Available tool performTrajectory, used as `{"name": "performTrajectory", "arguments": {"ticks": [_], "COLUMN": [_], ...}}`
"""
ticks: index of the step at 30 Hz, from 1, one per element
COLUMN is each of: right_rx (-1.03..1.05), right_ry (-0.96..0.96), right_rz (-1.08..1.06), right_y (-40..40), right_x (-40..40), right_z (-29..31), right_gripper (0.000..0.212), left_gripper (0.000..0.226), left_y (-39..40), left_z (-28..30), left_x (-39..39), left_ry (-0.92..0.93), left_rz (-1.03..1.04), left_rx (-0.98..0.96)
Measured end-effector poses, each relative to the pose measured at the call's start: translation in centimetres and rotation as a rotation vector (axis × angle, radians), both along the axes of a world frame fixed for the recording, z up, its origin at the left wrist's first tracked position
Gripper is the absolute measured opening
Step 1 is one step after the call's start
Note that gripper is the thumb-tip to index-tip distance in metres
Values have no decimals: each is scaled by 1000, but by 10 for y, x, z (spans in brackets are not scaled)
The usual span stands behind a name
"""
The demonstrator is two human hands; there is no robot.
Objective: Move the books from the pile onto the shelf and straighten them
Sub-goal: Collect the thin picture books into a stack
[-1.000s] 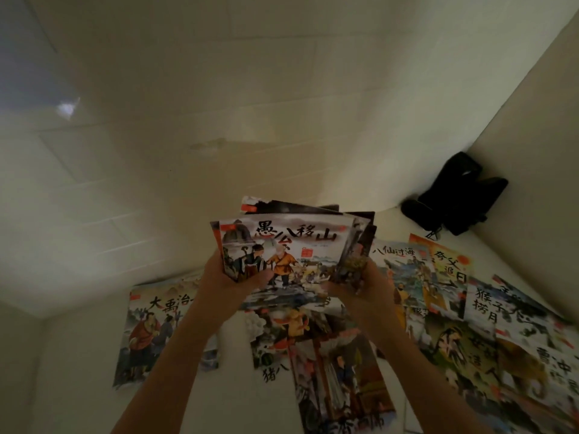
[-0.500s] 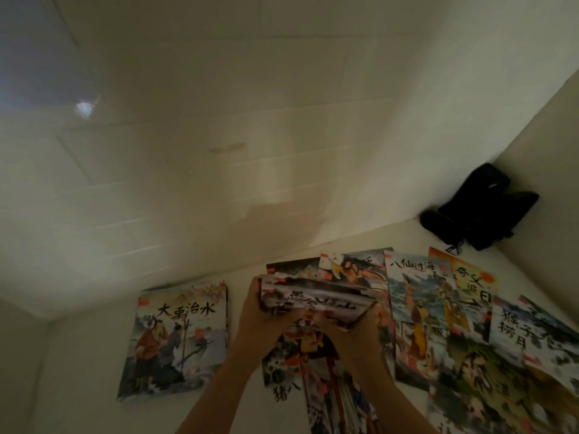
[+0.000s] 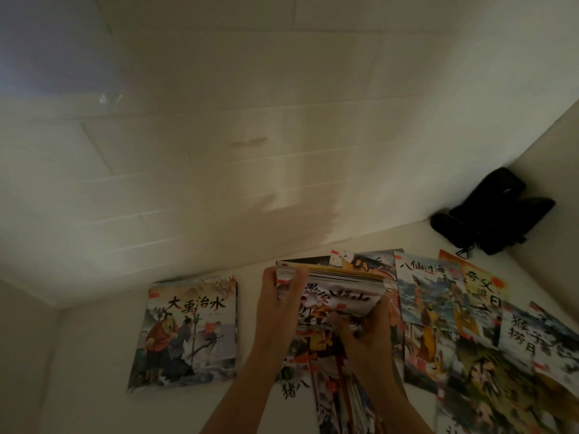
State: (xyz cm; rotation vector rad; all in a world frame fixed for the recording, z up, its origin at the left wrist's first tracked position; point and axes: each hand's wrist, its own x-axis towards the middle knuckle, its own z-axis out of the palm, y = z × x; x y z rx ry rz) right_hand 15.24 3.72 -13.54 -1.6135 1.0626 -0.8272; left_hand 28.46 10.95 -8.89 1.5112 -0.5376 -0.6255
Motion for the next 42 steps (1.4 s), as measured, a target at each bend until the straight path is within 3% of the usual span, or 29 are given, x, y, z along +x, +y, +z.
{"name": "performTrajectory", "arguments": {"ticks": [3, 7, 10, 15, 20, 25, 27, 29, 31, 33, 35, 38, 40, 42], "right_rx": [33, 47, 30, 74, 104, 82, 48, 10, -16, -35, -31, -127, -176, -136], "right_ry": [26, 133, 176, 202, 501, 585, 615, 613, 570, 546, 630, 794, 963, 1102], "right_rz": [23, 88, 58, 152, 389, 468, 469, 457, 348, 216, 98, -14, 12, 78], "right_y": [2, 0, -4, 15, 72, 117, 123, 119, 103, 78, 46, -5, -32, -47], "right_x": [-2, -11, -11, 13, 64, 118, 129, 126, 108, 80, 45, -13, -44, -61], "right_z": [-4, -13, -16, 14, 22, 10, 4, 2, 8, 16, 17, 13, 5, -6], "right_gripper": [63, 54, 47, 43, 16, 15, 4, 24, 39, 33, 34, 48, 63, 72], "left_gripper": [27, 14, 31, 35, 33, 30, 34, 41, 46, 45, 49, 75, 87, 92], "left_y": [-6, 0, 21, 48, 120, 174, 177, 167, 144, 111, 73, 21, -2, -18], "left_z": [6, -8, -30, -26, -22, -46, -59, -62, -54, -46, -40, -51, -51, -47], "left_x": [-9, -7, 1, 39, 80, 113, 121, 117, 100, 73, 42, 7, -6, -15], "left_ry": [-88, -48, -85, -111, -145, -243, -281, -304, -452, -569, -417, -307, -301, -272], "left_rz": [-30, -53, -137, 95, 290, 355, 342, 439, 486, 340, 102, -193, -261, -246], "left_rx": [43, 0, 81, 174, 475, 752, 889, 955, 823, 640, 545, 766, 972, 1034]}}
